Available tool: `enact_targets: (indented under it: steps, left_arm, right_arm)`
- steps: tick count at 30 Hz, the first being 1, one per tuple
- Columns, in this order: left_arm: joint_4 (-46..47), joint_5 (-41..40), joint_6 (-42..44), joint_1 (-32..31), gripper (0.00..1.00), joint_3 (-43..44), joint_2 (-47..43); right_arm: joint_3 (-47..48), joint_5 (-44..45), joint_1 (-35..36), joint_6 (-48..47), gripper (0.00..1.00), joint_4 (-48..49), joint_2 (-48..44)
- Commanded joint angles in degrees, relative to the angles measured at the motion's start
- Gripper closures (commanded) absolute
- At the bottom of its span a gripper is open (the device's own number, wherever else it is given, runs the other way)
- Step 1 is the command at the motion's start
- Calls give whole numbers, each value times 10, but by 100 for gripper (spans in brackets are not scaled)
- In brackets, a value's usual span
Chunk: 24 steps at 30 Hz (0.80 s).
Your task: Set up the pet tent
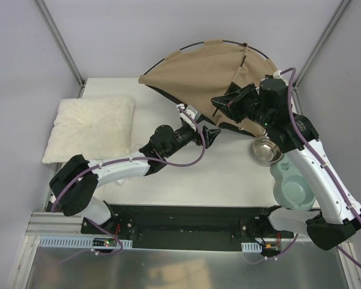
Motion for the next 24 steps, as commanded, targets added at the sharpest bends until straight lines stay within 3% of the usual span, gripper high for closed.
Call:
enact_targets:
  steps: [1, 6, 19, 21, 24]
  left_arm:
    - [82, -71, 23, -18, 20, 26, 6]
    - [100, -109, 17, -30, 28, 36, 25]
    - [111, -167, -6, -41, 32, 57, 42]
    - [112, -168, -6, -42, 36, 58, 42]
    - [112, -173, -6, -41, 54, 59, 42]
  right_arm:
    - [22, 15, 0, 16, 100, 32, 7]
    - [21, 16, 0, 18, 100, 34, 11]
    - [17, 23, 1, 18, 100, 34, 17]
    - [15, 24, 0, 18, 100, 34, 17]
    - [13, 27, 1, 18, 100, 32, 16]
